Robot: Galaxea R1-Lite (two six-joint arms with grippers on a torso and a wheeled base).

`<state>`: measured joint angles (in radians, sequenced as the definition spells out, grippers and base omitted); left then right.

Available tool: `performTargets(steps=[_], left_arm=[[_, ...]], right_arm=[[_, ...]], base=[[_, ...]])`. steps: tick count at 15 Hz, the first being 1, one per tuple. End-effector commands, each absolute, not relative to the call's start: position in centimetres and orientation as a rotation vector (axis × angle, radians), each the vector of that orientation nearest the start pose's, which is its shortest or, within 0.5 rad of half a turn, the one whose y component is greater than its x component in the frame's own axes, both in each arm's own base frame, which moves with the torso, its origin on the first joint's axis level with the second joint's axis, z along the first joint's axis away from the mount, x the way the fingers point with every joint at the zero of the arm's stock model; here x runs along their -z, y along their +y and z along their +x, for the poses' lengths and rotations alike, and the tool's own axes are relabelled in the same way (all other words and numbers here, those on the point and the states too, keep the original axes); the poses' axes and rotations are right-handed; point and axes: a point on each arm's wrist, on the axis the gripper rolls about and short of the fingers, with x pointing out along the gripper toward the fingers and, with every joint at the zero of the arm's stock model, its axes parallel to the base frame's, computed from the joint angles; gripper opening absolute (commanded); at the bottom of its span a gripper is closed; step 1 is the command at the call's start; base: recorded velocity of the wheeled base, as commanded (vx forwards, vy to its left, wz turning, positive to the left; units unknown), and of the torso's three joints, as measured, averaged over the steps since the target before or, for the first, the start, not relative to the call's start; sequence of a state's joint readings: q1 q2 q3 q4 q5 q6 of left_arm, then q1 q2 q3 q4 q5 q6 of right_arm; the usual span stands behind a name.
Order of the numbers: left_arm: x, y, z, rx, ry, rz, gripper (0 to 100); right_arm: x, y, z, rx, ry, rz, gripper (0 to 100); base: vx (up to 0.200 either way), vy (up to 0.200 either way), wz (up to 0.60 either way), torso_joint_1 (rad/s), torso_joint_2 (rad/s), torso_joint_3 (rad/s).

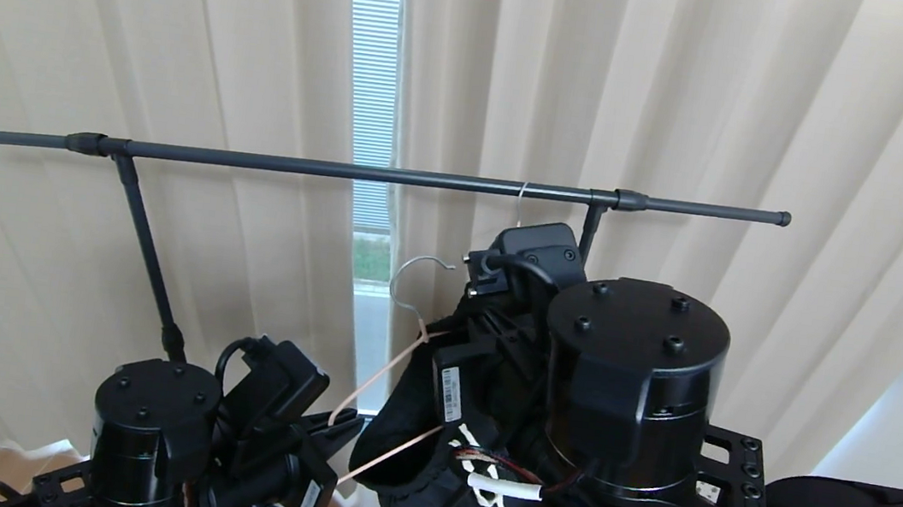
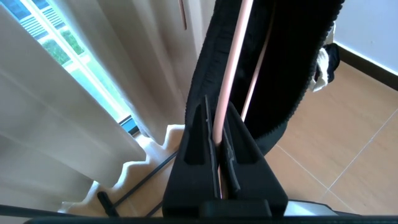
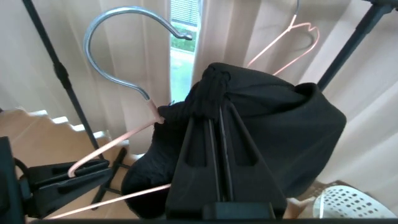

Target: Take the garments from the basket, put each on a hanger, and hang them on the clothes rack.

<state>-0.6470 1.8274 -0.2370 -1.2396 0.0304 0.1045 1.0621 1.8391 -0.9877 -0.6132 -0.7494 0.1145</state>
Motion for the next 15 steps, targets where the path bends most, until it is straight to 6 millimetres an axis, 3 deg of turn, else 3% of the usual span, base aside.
performTargets(steps=[1, 2, 3, 13, 15], left_arm=[[-7.9, -14.7, 19.5, 0.628, 0.303, 0.218, 0], [-7.9, -14.7, 19.5, 0.628, 0.297, 0.216, 0], [-8.0, -14.7, 19.5, 0.631, 0.284, 0.212, 0], [-8.1, -14.7, 19.4, 0.631, 0.274, 0.205, 0], [-8.2, -14.6, 19.4, 0.632, 0.269, 0.198, 0]], right_arm=[[-18.7, 29.3, 18.1, -0.311, 0.163, -0.061, 0], [-18.7, 29.3, 18.1, -0.320, 0.164, -0.061, 0], [-18.6, 29.3, 18.2, -0.318, 0.167, -0.064, 100], [-19.5, 28.0, 19.8, -0.246, 0.147, -0.048, 100], [-20.2, 26.5, 19.7, -0.233, 0.142, -0.071, 100]], base=[[0.000, 0.000, 0.00, 0.000, 0.00, 0.000], [0.000, 0.000, 0.00, 0.000, 0.00, 0.000], [0.000, 0.000, 0.00, 0.000, 0.00, 0.000], [0.000, 0.000, 0.00, 0.000, 0.00, 0.000], [0.000, 0.000, 0.00, 0.000, 0.00, 0.000]])
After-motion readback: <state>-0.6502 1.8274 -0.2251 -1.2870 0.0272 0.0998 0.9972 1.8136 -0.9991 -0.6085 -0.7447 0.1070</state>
